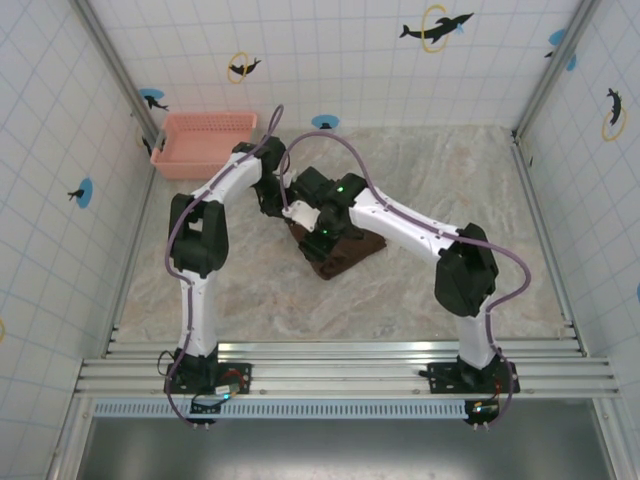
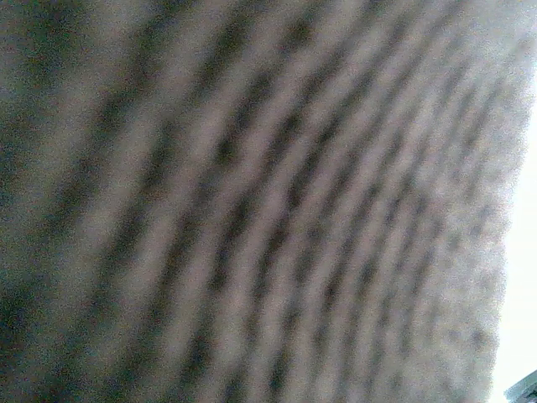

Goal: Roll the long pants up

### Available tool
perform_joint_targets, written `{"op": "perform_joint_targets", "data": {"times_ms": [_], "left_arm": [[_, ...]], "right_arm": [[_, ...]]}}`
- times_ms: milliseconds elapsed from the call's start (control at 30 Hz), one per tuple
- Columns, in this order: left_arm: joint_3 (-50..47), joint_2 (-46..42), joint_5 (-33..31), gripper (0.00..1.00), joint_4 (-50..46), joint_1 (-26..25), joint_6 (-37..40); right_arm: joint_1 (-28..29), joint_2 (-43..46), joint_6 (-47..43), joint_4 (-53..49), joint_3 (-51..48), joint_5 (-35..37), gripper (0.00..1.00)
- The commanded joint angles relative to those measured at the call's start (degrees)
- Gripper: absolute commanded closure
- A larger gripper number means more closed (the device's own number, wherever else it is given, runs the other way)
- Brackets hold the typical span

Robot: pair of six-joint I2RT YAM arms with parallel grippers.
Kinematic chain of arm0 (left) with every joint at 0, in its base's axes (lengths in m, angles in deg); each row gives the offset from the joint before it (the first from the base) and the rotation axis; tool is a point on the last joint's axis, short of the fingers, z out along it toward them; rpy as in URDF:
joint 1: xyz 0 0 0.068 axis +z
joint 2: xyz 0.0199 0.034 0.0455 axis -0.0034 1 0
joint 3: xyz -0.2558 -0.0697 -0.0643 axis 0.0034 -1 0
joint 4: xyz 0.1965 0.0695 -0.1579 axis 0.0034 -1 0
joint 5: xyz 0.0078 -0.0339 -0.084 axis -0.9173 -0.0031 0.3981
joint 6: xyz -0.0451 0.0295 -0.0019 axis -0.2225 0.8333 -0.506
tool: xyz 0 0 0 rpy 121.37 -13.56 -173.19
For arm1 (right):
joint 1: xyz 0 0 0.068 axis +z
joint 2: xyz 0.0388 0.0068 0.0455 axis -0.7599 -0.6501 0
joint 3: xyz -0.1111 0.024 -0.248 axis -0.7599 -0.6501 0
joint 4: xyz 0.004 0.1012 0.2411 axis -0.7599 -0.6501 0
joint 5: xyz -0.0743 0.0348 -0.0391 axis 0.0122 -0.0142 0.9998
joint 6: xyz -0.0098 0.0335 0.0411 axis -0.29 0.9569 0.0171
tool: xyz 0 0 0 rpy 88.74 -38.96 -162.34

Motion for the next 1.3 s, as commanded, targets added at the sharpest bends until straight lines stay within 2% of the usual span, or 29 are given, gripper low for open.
{"op": "perform_joint_targets", "data": {"times_ms": [0,100,267,333,367,400,467,567,633,700,767,867,933,1033,1167,1267], "left_arm": [[0.85,-1.49,-0.05,1.00,-4.31,-0.21,1.80],[1.15,-1.43,0.11,1.00,-4.82,-0.21,2.07],[1.24,-1.56,0.37,1.00,-5.48,-0.21,2.65],[1.26,-1.64,0.48,1.00,-5.90,-0.23,2.82],[1.33,-1.72,0.78,1.00,-6.11,-0.12,3.04],[1.48,-1.73,0.82,1.00,-6.45,-0.21,3.22],[1.59,-2.36,1.00,1.00,-6.69,-0.12,3.53],[1.11,-4.15,0.84,0.73,-5.90,-0.08,3.63],[0.82,-5.26,0.55,0.63,-5.03,0.22,3.49],[0.93,-5.68,0.72,0.55,-4.56,0.56,3.27],[1.47,-5.91,0.67,0.43,-4.36,0.84,3.08],[2.58,-6.42,-0.05,0.37,-3.43,1.19,2.74],[3.20,-7.00,-0.52,0.28,-2.02,1.33,2.08],[4.93,-7.10,-0.56,0.25,-0.92,1.36,1.35],[6.36,-6.26,-0.56,0.24,-0.28,1.29,0.93],[5.52,-5.83,0.61,0.19,1.95,1.07,-0.16]], "right_arm": [[1.04,-3.51,1.48,2.34,1.41,6.15,0.26],[1.58,-4.74,2.01,5.47,0.57,6.91,0.26],[2.46,-11.36,3.18,4.15,4.64,5.27,0.26],[2.74,-12.87,4.03,4.06,4.95,6.86,0.28],[2.45,-13.33,4.31,4.06,4.86,6.47,0.32],[2.10,-13.46,5.00,4.18,4.61,6.83,0.41],[0.62,-12.56,6.01,6.05,2.18,4.10,0.65],[-1.79,-9.65,7.72,10.02,-2.92,-0.37,0.84],[-3.75,-6.05,10.11,16.50,-8.98,-5.60,0.90],[-5.87,-2.99,13.67,23.11,-14.77,-10.08,0.91],[-7.80,-1.12,16.29,28.02,-18.88,-16.42,0.95],[-9.86,1.36,18.65,33.85,-23.79,-21.64,0.98],[-11.33,3.97,21.18,40.20,-28.12,-24.19,0.98],[-15.31,7.76,31.33,56.86,-36.97,-30.00,0.99],[-21.10,11.14,47.78,81.10,-48.14,-33.07,1.00],[-23.93,11.97,53.74,89.22,-53.56,-32.80,1.00]]}}
